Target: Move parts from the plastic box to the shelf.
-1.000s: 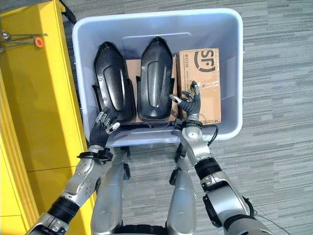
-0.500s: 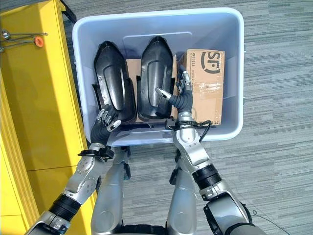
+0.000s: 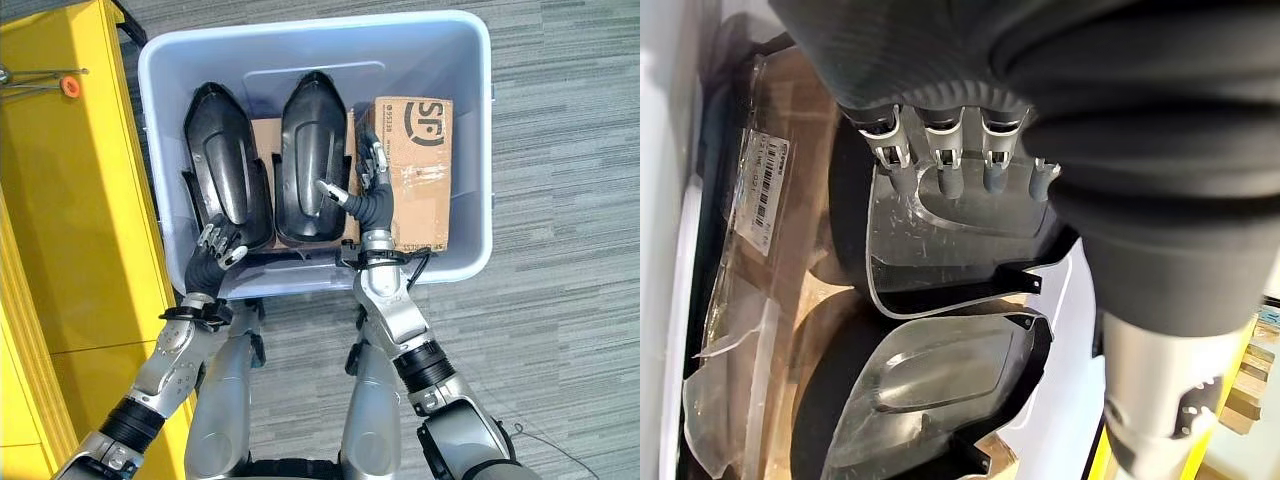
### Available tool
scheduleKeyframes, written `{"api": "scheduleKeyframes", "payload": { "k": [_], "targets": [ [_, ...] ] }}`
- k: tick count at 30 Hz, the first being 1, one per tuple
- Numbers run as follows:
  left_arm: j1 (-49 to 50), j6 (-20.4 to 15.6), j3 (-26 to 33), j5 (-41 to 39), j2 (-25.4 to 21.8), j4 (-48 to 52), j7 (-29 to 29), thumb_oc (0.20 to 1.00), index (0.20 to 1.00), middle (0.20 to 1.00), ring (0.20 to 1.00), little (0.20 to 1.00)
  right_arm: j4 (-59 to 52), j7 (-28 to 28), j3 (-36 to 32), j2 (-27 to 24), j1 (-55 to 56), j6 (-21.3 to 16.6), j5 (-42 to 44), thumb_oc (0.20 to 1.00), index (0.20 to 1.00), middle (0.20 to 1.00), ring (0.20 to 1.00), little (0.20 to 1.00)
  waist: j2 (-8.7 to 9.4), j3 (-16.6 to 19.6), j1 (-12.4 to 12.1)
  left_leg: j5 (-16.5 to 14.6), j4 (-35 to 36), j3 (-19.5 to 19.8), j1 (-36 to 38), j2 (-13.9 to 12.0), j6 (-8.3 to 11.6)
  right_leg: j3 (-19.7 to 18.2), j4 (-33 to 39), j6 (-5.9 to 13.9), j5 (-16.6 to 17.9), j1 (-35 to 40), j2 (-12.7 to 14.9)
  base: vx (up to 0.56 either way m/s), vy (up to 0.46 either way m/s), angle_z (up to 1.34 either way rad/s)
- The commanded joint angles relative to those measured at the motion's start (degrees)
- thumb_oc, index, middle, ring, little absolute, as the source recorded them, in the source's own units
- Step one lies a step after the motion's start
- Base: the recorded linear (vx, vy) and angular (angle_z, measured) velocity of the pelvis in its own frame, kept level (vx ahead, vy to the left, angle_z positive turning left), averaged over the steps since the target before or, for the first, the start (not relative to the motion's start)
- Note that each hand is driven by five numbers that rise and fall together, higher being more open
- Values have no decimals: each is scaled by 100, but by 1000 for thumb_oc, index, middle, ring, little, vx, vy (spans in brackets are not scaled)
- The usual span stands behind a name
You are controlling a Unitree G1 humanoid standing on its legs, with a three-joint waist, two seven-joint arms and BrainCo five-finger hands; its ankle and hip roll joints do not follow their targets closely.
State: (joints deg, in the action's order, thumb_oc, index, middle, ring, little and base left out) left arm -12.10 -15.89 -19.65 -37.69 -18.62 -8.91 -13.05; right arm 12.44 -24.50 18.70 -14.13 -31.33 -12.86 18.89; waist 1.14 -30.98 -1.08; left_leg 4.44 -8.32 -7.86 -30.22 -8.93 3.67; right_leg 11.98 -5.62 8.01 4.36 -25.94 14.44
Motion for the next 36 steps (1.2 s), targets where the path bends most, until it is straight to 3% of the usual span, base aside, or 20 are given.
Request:
{"api": "scheduleKeyframes", "payload": {
  "k": [1,26,28,29,30,31,36],
  "targets": [
    [246,-235,40,-59,-202,674,-18,1000,1000,1000,1000,1000,-207,-61,-65,4,-56,-214,-70,1000,1000,1000,1000,1000,23,118,-113,-180,-264,339,-154,-197,118,95,-385,147,-39,-138,386,0,0,0],
    [211,-333,-282,-212,-326,857,51,1000,1000,1000,1000,1000,2733,-413,-279,-96,-1606,-23,372,1000,1000,1000,1000,1000,-323,118,-386,-260,-296,510,-543,-99,137,63,-549,167,-171,-497,402,7,-1,1],
    [195,-335,-288,-211,-339,863,53,1000,1000,1000,1000,1000,2863,-437,-306,-155,-1698,-37,422,1000,1000,1000,1000,1000,-341,118,-397,-262,-299,521,-563,-93,133,52,-556,161,-181,-517,398,-37,8,10],
    [146,-340,-287,-217,-350,869,58,1000,1000,1000,1000,1000,2900,-469,-338,-183,-1778,-76,482,1000,1000,1000,1000,1000,-352,118,-389,-118,-293,515,-718,-82,82,60,-542,105,-56,-662,406,-5,6,10],
    [175,-335,-298,-217,-342,852,54,1000,1000,1000,1000,1000,2943,-474,-352,-180,-1778,-79,503,1000,1000,1000,1000,1000,-358,118,-399,-252,-293,541,-591,-89,125,35,-573,150,-185,-555,393,-68,11,14],
    [137,-344,-293,-222,-348,854,57,1000,1000,1000,1000,1000,2964,-486,-375,-213,-1828,-91,517,1000,1000,1000,1000,1000,-356,118,-397,-119,-275,517,-706,-74,79,57,-535,106,-66,-658,400,5,2,9],
    [84,-335,-332,-210,-331,822,36,1000,1000,1000,1000,1000,2772,-619,-459,-311,-1817,-162,507,1000,1000,1000,1000,1000,-345,118,-360,-115,-240,506,-668,-59,70,16,-531,100,-65,-651,392,-9,3,3]
  ]
}}
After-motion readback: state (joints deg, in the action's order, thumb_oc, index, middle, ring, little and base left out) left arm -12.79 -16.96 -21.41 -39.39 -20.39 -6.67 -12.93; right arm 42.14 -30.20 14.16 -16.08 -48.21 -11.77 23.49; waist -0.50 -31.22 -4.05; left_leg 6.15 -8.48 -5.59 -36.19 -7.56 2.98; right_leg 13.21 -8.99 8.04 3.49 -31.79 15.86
